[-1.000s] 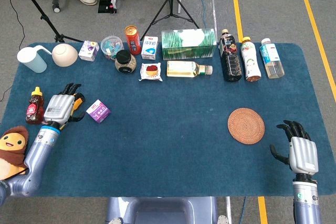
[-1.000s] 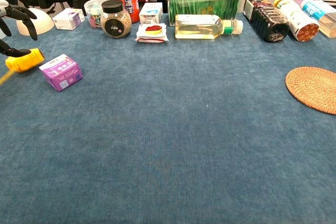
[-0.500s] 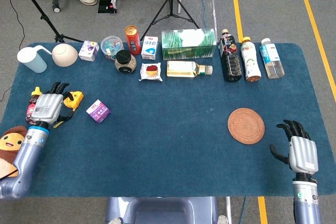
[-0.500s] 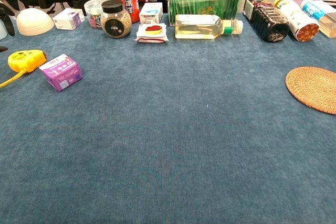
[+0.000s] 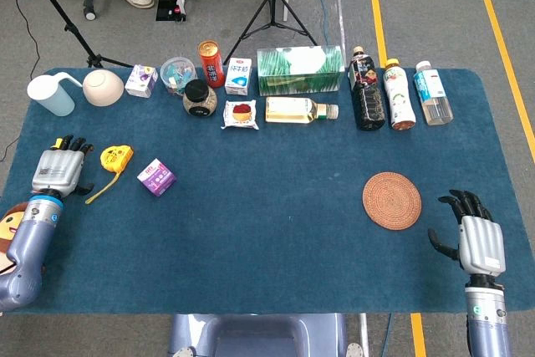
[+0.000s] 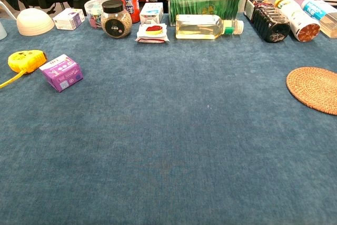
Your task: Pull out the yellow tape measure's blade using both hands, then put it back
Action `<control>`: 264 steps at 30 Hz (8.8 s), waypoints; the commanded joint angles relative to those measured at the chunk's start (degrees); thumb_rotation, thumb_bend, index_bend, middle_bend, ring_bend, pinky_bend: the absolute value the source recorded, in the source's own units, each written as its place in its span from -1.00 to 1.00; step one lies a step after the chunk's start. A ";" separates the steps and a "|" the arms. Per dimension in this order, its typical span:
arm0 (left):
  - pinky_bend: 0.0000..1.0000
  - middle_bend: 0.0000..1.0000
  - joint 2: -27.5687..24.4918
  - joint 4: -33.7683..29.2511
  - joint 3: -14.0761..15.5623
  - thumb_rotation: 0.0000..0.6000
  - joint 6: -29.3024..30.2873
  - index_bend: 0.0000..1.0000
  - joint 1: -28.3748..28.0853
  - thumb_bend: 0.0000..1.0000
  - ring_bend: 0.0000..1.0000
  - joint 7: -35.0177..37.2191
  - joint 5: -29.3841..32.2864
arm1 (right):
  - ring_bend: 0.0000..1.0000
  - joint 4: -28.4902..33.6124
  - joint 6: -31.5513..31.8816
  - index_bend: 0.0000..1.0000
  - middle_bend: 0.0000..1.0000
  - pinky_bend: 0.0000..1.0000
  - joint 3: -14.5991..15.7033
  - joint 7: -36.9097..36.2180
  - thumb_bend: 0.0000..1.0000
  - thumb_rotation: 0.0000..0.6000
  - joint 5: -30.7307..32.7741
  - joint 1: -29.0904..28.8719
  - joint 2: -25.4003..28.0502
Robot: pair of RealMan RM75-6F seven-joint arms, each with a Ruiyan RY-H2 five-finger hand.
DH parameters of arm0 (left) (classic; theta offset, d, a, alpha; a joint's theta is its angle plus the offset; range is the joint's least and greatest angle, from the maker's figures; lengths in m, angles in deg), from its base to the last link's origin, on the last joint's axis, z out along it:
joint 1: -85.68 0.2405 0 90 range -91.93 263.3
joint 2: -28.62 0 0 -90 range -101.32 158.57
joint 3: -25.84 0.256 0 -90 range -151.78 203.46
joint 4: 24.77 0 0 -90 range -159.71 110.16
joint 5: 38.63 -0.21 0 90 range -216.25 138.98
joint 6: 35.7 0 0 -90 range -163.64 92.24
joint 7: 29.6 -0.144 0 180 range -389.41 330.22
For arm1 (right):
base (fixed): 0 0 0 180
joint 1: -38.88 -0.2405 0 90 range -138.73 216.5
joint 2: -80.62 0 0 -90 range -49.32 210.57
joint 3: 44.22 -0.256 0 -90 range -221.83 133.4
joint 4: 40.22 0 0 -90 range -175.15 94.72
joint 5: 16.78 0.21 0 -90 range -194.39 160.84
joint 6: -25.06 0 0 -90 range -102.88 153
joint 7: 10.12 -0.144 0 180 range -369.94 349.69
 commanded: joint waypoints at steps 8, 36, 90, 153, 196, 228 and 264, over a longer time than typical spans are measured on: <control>-0.45 -0.75 2.37 6.86 -0.28 1.00 -6.31 -0.66 -4.54 -0.55 -0.91 -0.22 4.70 | -0.76 0.31 0.08 -0.48 -0.65 -0.54 -0.04 0.38 -0.33 0.80 0.10 -0.05 -0.03; -0.35 -0.72 11.37 24.35 2.29 1.00 -22.74 -0.63 -15.60 -0.40 -0.78 4.28 15.17 | -0.76 1.31 1.35 -0.49 -0.65 -0.53 0.07 0.86 -0.33 0.81 0.78 1.14 0.76; -0.23 -0.50 4.92 11.99 5.80 1.00 -15.70 -0.62 -15.36 -0.40 -0.60 19.59 2.41 | -0.76 2.31 3.06 -0.51 -0.65 -0.53 0.58 -0.49 -0.33 0.80 -0.95 2.64 1.66; -0.41 -0.70 16.01 31.66 6.40 1.00 -19.44 -0.47 -9.83 -0.45 -0.81 10.24 -3.50 | -0.76 3.82 3.13 -0.54 -0.65 -0.51 0.05 -0.21 -0.33 0.81 -0.17 2.93 2.32; -0.03 -0.14 -1.72 1.27 -1.98 1.00 -16.47 0.11 -14.02 -0.26 -0.25 16.26 -11.75 | -0.73 6.80 -3.38 -0.55 -0.65 -0.44 -1.36 -5.00 -0.33 0.80 -4.99 -3.50 1.45; -0.03 -0.14 5.08 -10.01 0.97 1.00 -7.98 0.11 -36.26 -0.27 -0.25 -1.01 18.22 | -0.82 7.59 -10.21 -1.00 -0.87 -0.48 -6.47 -2.72 -0.50 0.81 5.27 -14.55 -16.47; -0.03 -0.14 15.53 -8.58 -3.58 1.00 0.63 0.11 -45.31 -0.30 -0.25 -6.80 32.51 | -0.88 -0.69 -7.49 -1.00 -0.98 -0.51 -12.38 7.32 -0.50 0.81 16.57 -23.13 -30.73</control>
